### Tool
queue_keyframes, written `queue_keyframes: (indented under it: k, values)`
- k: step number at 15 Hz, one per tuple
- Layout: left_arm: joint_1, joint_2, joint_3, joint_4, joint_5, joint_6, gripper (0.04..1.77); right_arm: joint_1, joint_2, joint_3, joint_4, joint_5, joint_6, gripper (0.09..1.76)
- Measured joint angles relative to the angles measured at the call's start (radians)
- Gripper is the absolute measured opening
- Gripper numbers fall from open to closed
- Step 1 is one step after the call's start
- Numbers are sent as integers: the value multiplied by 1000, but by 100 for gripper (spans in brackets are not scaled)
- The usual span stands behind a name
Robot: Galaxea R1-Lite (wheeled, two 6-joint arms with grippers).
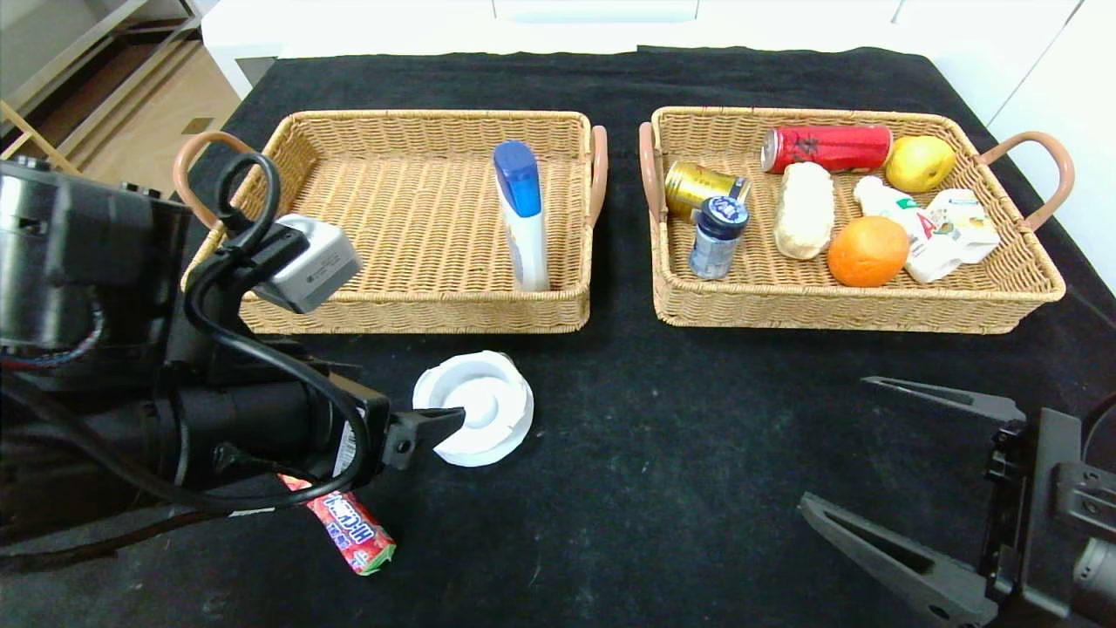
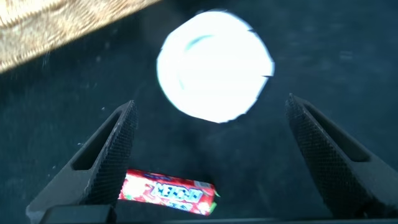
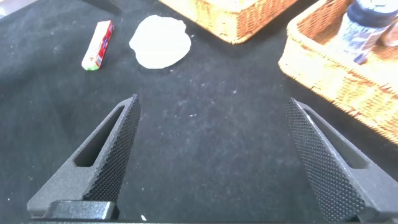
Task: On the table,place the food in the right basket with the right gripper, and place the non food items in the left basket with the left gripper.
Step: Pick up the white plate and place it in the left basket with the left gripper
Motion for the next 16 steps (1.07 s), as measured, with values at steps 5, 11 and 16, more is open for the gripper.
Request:
queue_keyframes:
  k: [5, 11, 16]
  values:
    - [59, 98, -66, 43, 37, -62, 172, -6, -6, -1, 1, -2, 0, 170]
    - [106, 160, -109, 37, 44, -80, 172, -7, -5, 5, 3, -3, 0, 170]
    - [112, 209, -122, 31, 44, -84, 172, -6, -6, 6, 1, -3, -1, 171]
